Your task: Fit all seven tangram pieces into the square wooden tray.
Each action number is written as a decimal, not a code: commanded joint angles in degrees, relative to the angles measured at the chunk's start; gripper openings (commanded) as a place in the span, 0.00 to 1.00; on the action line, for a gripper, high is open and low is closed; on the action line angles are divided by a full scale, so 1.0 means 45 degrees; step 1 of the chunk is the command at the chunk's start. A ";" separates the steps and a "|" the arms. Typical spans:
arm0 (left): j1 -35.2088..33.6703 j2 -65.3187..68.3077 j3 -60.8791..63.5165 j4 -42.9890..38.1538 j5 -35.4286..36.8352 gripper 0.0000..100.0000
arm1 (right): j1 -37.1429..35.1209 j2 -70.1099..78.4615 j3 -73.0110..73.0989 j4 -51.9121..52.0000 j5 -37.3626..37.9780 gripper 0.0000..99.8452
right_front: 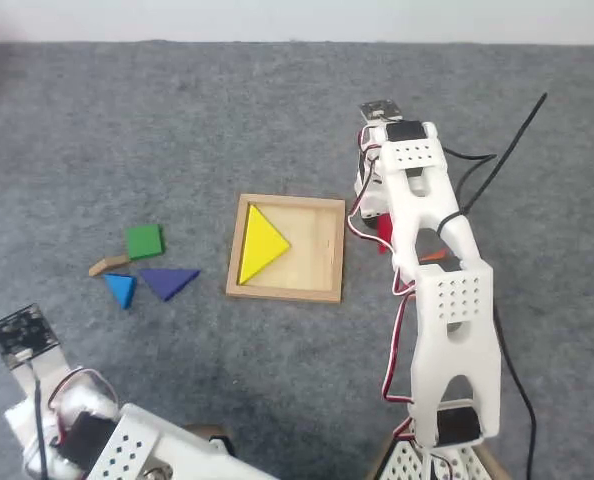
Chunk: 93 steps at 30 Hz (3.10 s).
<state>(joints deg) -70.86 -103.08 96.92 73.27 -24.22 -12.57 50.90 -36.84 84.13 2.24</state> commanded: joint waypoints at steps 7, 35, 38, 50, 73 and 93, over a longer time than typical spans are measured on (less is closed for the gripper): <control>-0.0098 -0.0195 -0.0107 0.0078 -0.0117 0.10 | -0.0303 -0.0459 -0.2305 0.1631 -0.0606 0.22; -0.0098 -0.0195 -0.0107 0.0078 -0.0117 0.10 | -0.3741 -0.0361 -0.5431 0.3937 -0.6212 0.22; -0.0098 -0.0195 -0.0107 0.0078 -0.0117 0.10 | -0.4347 -0.0361 -0.5392 0.3350 -0.9944 0.22; -0.0098 -0.0195 -0.0107 0.0078 -0.0117 0.10 | -0.5949 0.0869 -0.5451 -0.0811 -1.5648 0.22; -0.0078 -0.0195 -0.0107 0.0078 -0.0117 0.10 | -0.5499 0.0889 -0.8322 0.2725 -1.7016 0.45; -0.0078 -0.0195 -0.0107 0.0078 -0.0117 0.10 | -0.5245 0.1866 -0.8635 0.2882 -0.4669 0.45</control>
<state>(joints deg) -70.86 -103.08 96.92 73.27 -24.22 -36.84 60.48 -70.86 89.32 -47.60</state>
